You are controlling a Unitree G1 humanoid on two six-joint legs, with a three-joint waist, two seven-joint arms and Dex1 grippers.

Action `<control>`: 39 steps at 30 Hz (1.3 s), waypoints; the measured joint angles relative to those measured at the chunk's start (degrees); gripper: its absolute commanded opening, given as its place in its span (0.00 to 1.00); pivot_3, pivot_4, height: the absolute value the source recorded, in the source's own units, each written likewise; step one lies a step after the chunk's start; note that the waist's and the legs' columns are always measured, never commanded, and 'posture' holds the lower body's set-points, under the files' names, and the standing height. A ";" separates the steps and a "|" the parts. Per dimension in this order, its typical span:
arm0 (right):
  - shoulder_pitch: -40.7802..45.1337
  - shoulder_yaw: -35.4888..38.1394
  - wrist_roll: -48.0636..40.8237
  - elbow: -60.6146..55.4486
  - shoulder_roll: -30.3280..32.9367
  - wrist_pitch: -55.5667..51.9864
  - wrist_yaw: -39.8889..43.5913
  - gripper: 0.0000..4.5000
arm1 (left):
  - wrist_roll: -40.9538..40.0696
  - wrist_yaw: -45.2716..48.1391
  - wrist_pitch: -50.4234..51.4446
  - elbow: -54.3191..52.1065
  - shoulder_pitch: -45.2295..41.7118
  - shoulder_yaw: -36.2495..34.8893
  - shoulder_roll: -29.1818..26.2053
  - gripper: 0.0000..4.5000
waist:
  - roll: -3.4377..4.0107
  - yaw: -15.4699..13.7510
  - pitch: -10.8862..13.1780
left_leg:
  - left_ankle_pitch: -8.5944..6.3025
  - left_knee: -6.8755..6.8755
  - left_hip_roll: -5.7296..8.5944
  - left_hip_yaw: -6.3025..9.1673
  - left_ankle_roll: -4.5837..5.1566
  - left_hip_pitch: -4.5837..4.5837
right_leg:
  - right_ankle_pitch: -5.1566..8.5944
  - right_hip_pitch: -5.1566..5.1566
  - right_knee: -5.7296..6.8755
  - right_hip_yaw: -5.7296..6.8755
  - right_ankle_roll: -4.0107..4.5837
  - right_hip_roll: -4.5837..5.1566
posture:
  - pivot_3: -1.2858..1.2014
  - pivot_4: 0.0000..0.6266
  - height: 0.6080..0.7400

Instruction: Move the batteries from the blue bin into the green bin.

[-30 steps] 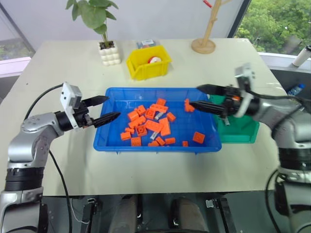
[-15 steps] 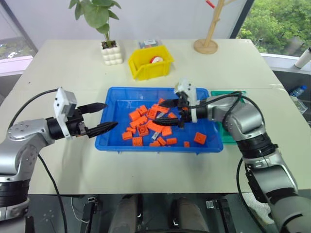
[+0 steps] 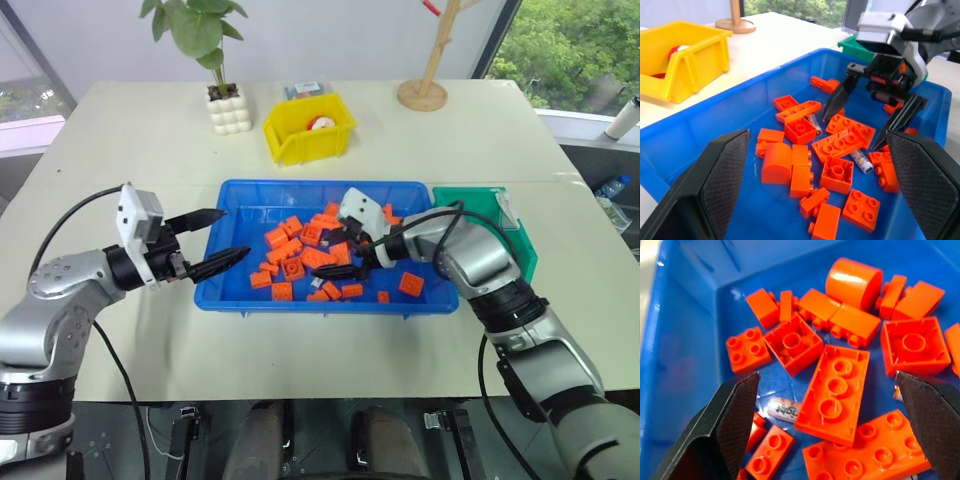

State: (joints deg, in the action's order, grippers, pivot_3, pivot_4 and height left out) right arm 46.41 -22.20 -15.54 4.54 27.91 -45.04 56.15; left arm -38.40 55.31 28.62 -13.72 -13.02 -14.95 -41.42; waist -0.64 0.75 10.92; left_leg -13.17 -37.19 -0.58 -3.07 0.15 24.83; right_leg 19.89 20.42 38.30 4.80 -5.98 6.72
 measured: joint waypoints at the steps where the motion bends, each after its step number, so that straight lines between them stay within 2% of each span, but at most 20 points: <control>1: 0.00 -0.13 0.52 0.09 0.00 0.07 0.02 0.99 | 0.00 -0.33 -0.32 0.00 0.06 0.00 0.22 1.00 | 0.00 -0.02 0.00 | 0.00 0.00 0.00 0.00 0.00 0.00 | 0.00 0.00 0.00 0.00 0.00 0.00 | 0.52 0.24 1.00; 10: 0.00 -2.73 4.49 1.99 -0.59 2.99 0.86 0.99 | 0.00 -1.99 -1.76 0.00 0.32 -0.04 1.15 1.00 | 0.00 0.00 0.00 | 0.00 0.00 0.00 0.00 0.00 0.00 | 0.00 0.00 -0.01 0.00 0.00 0.00 | 0.52 0.24 1.00; 13: 0.00 -2.98 5.32 2.44 -1.10 3.69 1.17 0.82 | 0.00 -2.41 -2.06 0.00 0.53 -0.06 1.19 1.00 | 0.00 0.03 0.00 | 0.00 0.00 0.00 0.00 0.00 0.00 | 0.00 0.00 0.00 0.00 0.00 0.00 | 0.52 0.24 1.00; 18: 0.00 -3.03 5.95 3.17 -2.38 4.31 1.21 0.28 | 0.00 -2.88 -2.68 0.00 0.98 -0.11 1.20 1.00 | 0.00 0.01 0.00 | 0.00 0.00 0.00 0.01 0.00 0.00 | 0.00 0.00 0.00 0.00 0.00 0.00 | 0.52 0.24 1.00; 28: 2.49 -0.57 5.72 3.17 -4.72 3.82 0.07 0.28 | 0.19 -3.16 -3.23 0.11 0.94 -0.12 1.21 1.00 | 0.00 0.12 0.00 | 0.00 0.01 -0.01 0.00 -0.01 0.00 | 0.00 0.02 0.00 0.00 0.00 -0.02 | 0.52 0.24 1.00; 33: 9.36 5.05 4.64 5.12 -9.56 4.67 -3.00 0.28 | 0.33 -3.42 -3.28 0.17 0.89 -0.11 1.59 1.00 | -0.01 0.16 -0.01 | 0.00 0.03 -0.01 0.01 -0.01 0.00 | 0.00 0.04 0.03 0.00 0.00 -0.02 | 0.52 0.24 1.00; 39: 9.88 4.18 6.55 15.00 -15.77 12.20 -5.18 0.28 | 0.29 -3.97 -3.21 0.15 0.41 -0.10 1.74 1.00 | -0.02 0.08 -0.01 | 0.01 0.02 0.01 0.00 -0.01 0.00 | 0.00 0.03 0.03 0.00 0.00 -0.02 | 0.52 0.24 1.00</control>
State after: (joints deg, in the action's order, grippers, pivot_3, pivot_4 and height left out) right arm 56.28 -18.02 -8.99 19.54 12.14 -32.84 50.96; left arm -38.11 51.33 25.41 -13.57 -12.60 -15.05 -39.68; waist -0.66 0.82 10.91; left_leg -13.16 -37.17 -0.57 -3.07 0.14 24.83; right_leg 19.89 20.45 38.33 4.80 -5.98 6.71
